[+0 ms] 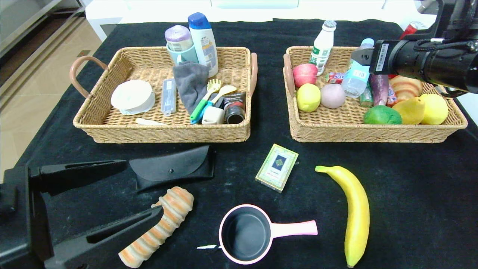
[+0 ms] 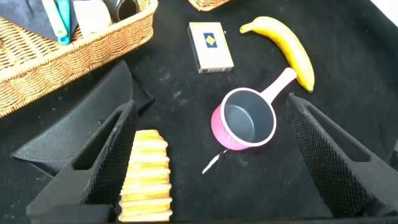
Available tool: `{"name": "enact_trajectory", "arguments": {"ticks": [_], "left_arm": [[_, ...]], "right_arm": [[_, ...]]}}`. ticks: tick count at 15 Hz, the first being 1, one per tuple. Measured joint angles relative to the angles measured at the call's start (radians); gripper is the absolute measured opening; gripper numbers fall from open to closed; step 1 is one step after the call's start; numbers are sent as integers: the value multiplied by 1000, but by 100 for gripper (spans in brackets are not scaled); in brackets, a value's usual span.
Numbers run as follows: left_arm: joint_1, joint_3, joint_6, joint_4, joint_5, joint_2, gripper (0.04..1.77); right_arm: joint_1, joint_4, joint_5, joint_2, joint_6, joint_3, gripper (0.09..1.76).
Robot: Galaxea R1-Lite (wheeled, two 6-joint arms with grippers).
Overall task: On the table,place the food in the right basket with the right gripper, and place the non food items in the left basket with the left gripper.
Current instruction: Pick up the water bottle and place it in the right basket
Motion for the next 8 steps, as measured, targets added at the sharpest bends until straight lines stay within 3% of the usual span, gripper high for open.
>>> {"name": "enact_trajectory", "arguments": {"ticks": [3,8], "left_arm": [[0,-1,0,0,0,0,172],[-1,2,0,1,0,1,172]], "right_arm": [[40,37,-4,-101,0,122,163],[101,335,-34,-228,30,207,167]]}}
